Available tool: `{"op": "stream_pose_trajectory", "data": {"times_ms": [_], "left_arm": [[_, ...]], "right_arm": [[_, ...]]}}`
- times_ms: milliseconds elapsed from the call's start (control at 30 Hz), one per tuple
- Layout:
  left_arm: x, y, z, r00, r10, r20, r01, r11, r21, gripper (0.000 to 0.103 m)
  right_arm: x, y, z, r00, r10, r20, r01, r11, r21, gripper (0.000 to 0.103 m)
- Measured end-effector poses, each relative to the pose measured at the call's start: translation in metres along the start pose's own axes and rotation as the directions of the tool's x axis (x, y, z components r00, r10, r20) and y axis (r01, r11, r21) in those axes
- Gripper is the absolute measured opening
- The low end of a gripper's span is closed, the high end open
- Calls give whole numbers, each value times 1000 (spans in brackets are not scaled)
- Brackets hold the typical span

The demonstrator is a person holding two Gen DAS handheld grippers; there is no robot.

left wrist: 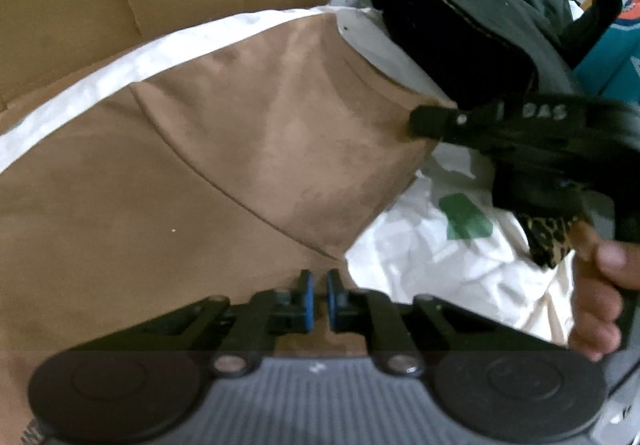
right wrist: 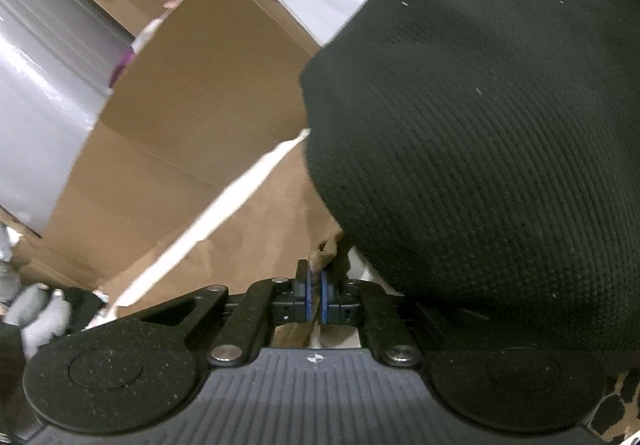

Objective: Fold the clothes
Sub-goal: 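Lift the pinched side edge and fold it over the T-shirt body with both grippers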

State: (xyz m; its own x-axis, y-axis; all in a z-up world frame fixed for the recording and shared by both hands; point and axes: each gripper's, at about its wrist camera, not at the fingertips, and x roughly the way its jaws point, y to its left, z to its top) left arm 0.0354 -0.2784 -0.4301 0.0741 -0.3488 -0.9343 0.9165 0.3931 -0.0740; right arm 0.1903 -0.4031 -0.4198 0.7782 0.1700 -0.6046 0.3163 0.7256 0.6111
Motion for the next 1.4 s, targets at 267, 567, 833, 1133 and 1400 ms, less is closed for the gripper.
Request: {"op": "stream_pose_trajectory", "data": {"times_ms": [267, 567, 833, 1133, 1400], "left_arm": [[9, -2, -1, 1000, -10, 12, 10, 1000, -22, 6], [11, -2, 0, 1000, -22, 15, 22, 1000, -6, 3], [17, 2, -3, 999, -34, 36, 36, 998, -60, 3], [18, 11, -6, 996, -67, 65, 74, 991, -110, 2], [12, 21, -8, 989, -122, 77, 128, 989, -79, 2]], "right_arm": [[-2, 16, 13, 996, 91, -3, -91, 995, -40, 3], [-19, 28, 13, 982, 187, -38, -190, 977, -92, 3], [-21, 30, 9, 961, 260, -92, -266, 962, -59, 3], [-27, 36, -8, 937, 313, -154, -324, 944, -53, 3], [-26, 51, -21, 929, 328, -173, -342, 938, -53, 3]]}}
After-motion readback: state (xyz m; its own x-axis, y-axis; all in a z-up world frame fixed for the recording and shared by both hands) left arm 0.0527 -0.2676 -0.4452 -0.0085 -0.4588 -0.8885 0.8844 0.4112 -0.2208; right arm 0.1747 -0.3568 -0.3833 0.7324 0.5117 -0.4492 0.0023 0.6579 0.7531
